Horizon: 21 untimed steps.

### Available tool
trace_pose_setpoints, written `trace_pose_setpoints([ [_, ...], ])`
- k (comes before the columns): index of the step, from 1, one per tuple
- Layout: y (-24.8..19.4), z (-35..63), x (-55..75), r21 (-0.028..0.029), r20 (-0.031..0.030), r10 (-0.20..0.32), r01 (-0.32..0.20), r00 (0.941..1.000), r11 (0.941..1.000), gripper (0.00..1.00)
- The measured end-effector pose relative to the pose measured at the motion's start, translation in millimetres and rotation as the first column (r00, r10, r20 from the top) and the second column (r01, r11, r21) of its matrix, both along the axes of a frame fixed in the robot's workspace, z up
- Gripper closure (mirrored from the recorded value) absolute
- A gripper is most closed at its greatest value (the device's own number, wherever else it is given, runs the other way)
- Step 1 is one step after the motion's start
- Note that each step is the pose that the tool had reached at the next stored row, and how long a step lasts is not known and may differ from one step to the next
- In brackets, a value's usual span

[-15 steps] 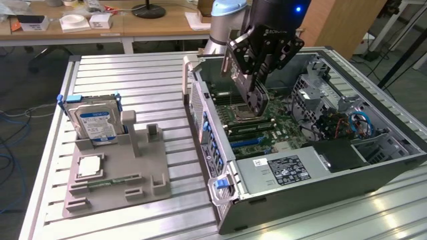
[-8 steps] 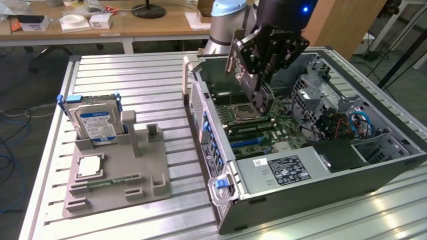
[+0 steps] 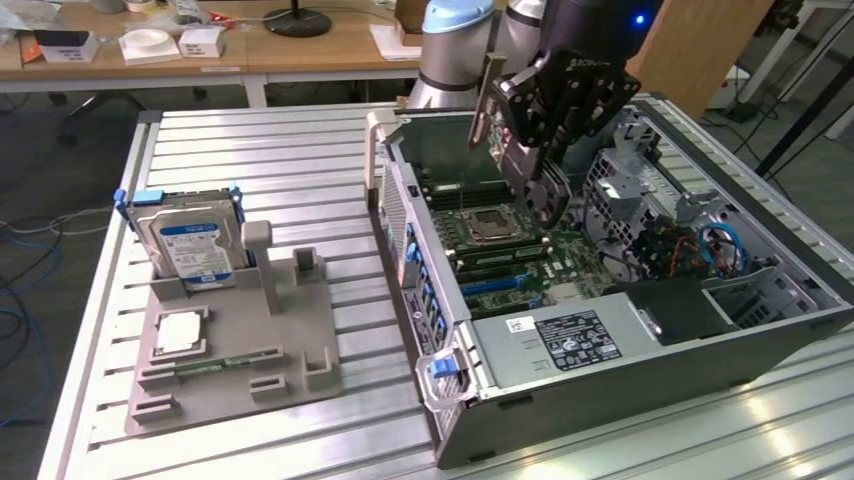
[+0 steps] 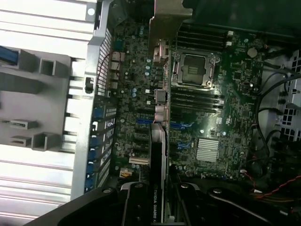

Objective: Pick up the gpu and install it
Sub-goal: 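Pick up the gpu and move the gpu toward the slot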

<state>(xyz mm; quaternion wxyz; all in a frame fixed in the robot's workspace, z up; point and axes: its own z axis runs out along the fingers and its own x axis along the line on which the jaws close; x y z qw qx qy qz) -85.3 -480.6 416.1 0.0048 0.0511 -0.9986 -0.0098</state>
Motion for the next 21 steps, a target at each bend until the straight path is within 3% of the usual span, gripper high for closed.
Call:
trace_pose_setpoints([
  [12, 0.1, 0.0, 8.8, -0.0001, 0.0000, -0.057, 0.057, 0.9984, 0.9984, 0.74],
  [21, 0.0, 0.0, 26.6, -0.0001, -0.0001, -0.058, 0.058, 0.9983, 0.9983, 0.74],
])
